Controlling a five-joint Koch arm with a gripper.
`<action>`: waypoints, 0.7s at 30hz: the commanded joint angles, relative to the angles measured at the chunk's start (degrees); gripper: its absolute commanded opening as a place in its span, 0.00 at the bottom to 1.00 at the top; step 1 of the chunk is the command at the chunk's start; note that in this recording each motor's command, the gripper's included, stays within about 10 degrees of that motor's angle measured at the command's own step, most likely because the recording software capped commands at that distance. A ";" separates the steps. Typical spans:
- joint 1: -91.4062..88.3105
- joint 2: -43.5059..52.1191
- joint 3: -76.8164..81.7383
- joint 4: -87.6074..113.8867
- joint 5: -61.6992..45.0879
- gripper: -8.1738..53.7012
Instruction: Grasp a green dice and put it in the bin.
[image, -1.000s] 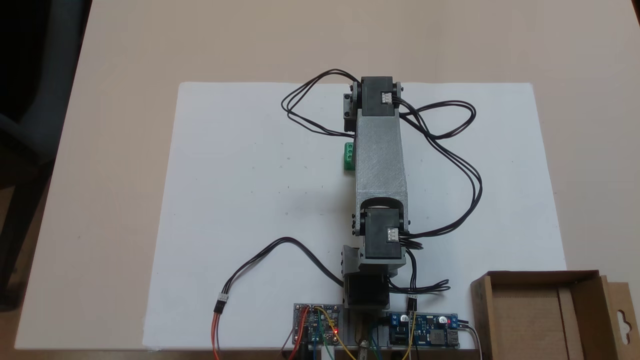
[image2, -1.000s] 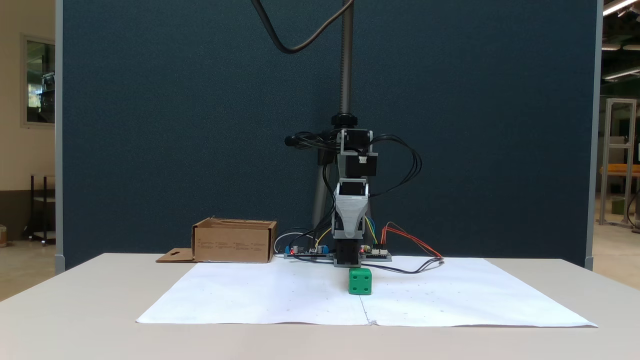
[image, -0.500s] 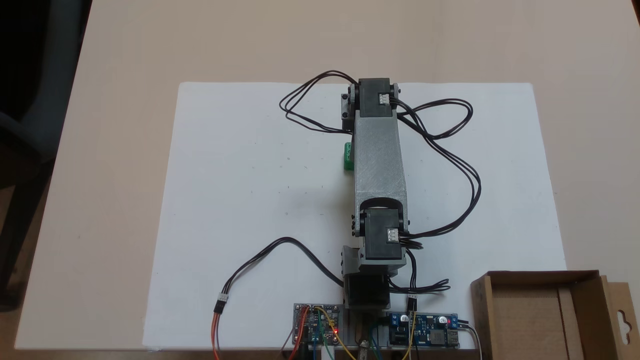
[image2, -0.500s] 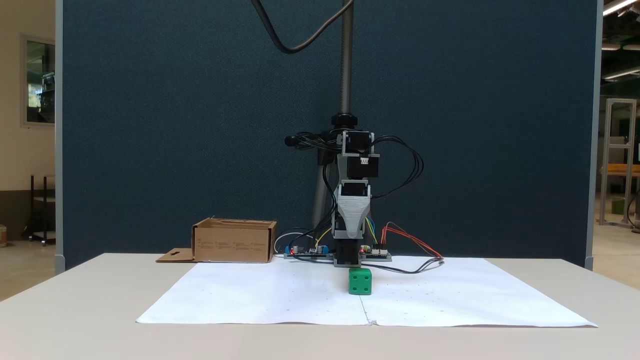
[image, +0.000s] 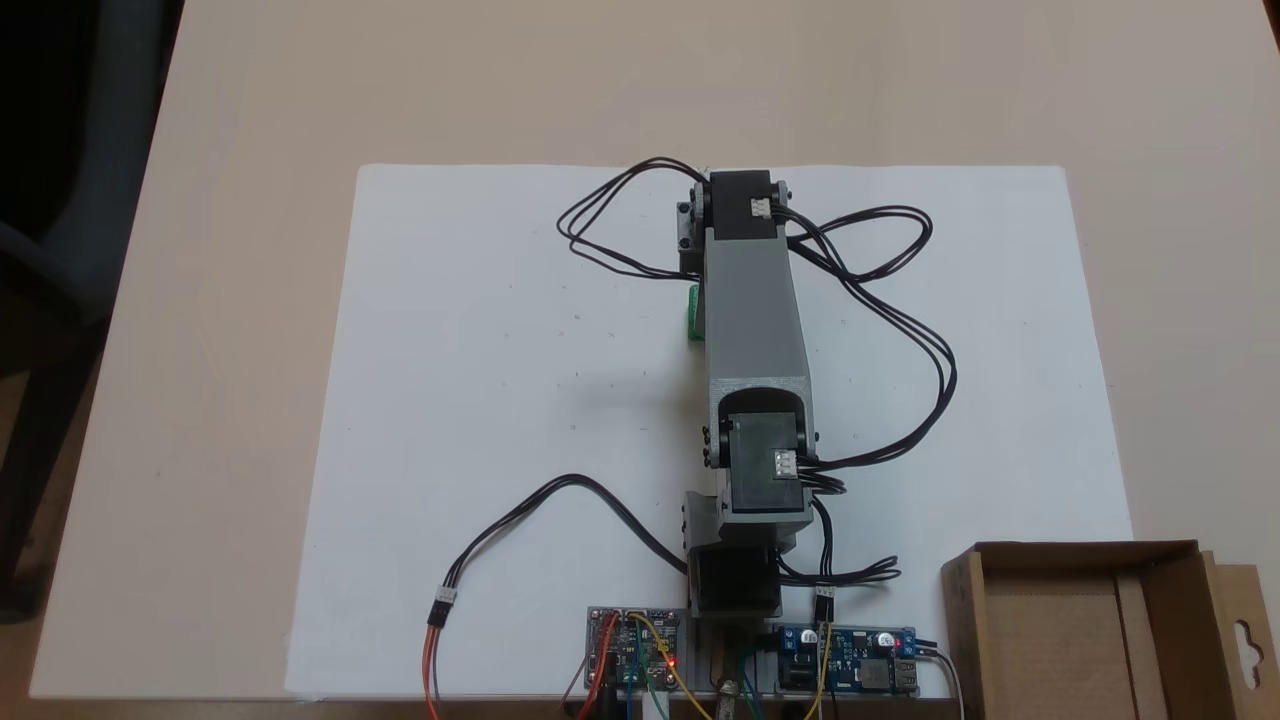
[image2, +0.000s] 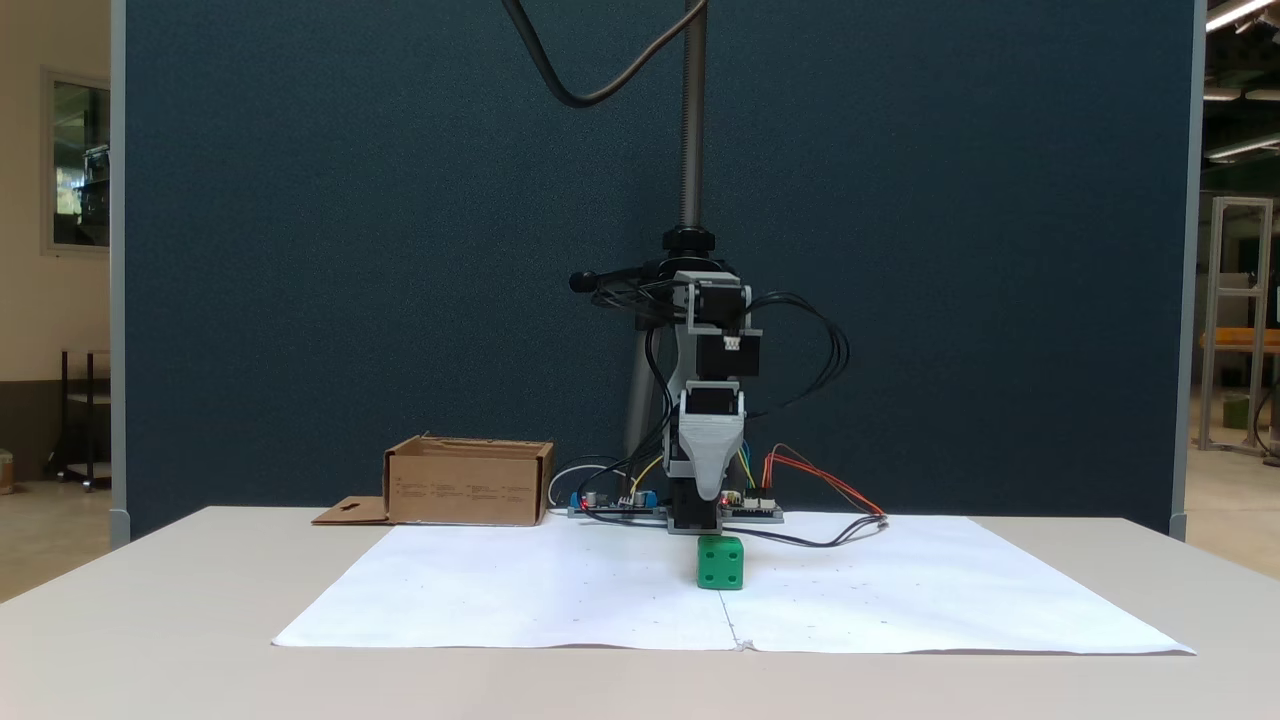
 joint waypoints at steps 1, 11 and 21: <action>-1.32 0.35 -0.79 -0.97 2.37 0.83; -1.32 -2.81 2.72 -6.33 2.55 0.83; -1.41 -5.10 5.19 -11.07 2.81 0.81</action>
